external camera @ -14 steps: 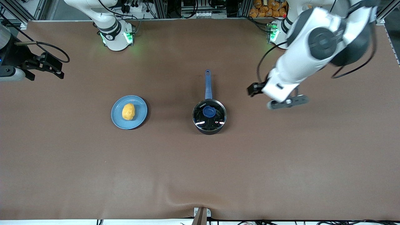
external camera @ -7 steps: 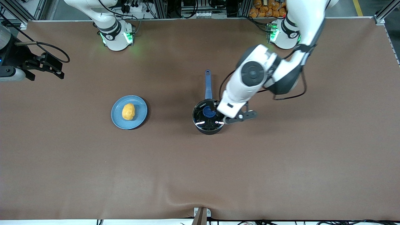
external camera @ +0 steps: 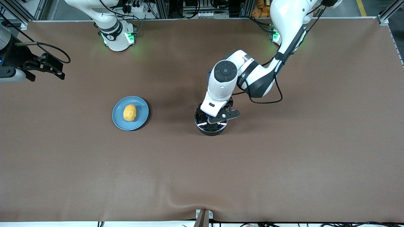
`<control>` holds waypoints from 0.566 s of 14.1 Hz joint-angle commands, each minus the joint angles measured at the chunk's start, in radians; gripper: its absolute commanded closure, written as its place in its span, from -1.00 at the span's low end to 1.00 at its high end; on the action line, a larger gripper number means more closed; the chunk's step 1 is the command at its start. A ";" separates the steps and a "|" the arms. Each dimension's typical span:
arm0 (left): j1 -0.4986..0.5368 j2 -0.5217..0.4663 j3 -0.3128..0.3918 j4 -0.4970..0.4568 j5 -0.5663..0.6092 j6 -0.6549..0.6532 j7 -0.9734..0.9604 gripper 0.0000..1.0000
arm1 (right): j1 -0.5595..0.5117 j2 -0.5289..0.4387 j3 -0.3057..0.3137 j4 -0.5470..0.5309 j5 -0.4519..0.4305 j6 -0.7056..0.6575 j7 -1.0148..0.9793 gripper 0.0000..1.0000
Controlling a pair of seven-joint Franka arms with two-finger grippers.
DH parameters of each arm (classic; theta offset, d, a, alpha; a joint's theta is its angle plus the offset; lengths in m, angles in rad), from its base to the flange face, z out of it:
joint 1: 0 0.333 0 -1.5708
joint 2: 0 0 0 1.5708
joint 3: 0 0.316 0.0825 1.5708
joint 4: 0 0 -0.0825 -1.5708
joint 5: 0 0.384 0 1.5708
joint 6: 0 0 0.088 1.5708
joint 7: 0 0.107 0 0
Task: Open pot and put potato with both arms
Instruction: 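Move the left gripper over the pot and grasp the blue lid knob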
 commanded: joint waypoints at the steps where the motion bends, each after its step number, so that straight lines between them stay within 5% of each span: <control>1: -0.041 0.044 0.009 0.028 0.085 0.015 -0.006 -1.00 | 0.003 -0.009 -0.005 -0.008 0.012 0.003 -0.010 -1.00; 8: -0.054 0.078 0.008 0.028 0.107 0.016 0.002 -1.00 | 0.001 -0.009 -0.005 -0.008 0.012 0.003 -0.010 -1.00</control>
